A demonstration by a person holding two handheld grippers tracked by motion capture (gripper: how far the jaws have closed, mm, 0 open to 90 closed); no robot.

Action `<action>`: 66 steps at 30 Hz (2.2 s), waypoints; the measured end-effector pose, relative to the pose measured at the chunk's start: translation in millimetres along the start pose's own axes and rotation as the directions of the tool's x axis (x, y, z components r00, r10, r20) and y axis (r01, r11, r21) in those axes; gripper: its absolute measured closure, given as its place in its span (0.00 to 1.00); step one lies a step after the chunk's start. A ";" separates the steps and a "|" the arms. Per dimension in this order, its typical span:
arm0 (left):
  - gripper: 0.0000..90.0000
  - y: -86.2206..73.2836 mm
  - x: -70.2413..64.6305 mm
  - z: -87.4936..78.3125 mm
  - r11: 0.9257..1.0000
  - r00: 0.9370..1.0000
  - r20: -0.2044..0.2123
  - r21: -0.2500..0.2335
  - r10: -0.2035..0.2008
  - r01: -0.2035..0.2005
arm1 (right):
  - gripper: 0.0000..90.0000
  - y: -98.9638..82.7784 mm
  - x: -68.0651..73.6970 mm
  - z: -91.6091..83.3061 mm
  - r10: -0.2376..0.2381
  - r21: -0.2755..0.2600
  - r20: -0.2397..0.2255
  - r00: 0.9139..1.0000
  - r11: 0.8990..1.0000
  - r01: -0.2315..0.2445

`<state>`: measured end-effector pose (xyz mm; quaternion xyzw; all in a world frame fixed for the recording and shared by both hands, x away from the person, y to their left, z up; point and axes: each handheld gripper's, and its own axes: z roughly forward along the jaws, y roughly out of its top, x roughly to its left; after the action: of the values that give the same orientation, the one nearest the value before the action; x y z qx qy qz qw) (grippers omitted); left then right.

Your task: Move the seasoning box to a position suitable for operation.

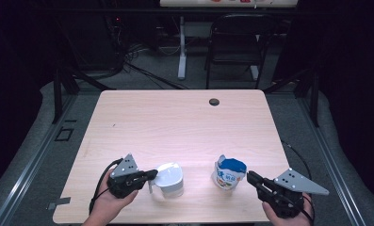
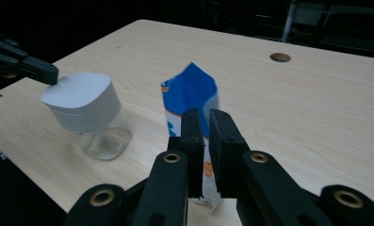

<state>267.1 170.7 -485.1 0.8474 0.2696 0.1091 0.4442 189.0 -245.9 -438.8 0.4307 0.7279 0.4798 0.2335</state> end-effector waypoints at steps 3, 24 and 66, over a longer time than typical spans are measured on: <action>1.00 -0.6 0.1 0.3 1.000 1.000 0.006 -0.008 -0.004 0.004 | 0.94 3.2 6.1 1.7 -0.020 0.001 -0.018 1.000 1.000 0.020; 1.00 -1.2 1.5 0.0 1.000 1.000 0.018 -0.011 -0.008 0.008 | 0.90 -0.5 34.3 41.0 -0.077 0.052 -0.105 0.991 0.995 0.082; 1.00 -7.3 5.6 -4.0 0.999 0.999 0.028 -0.020 -0.040 0.040 | 0.88 -10.1 63.5 106.2 -0.109 0.129 -0.179 0.978 0.983 0.134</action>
<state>267.4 179.9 -489.0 0.8385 0.2793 0.0914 0.4588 231.9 -140.7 -489.0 0.3579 0.8021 0.4474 0.1683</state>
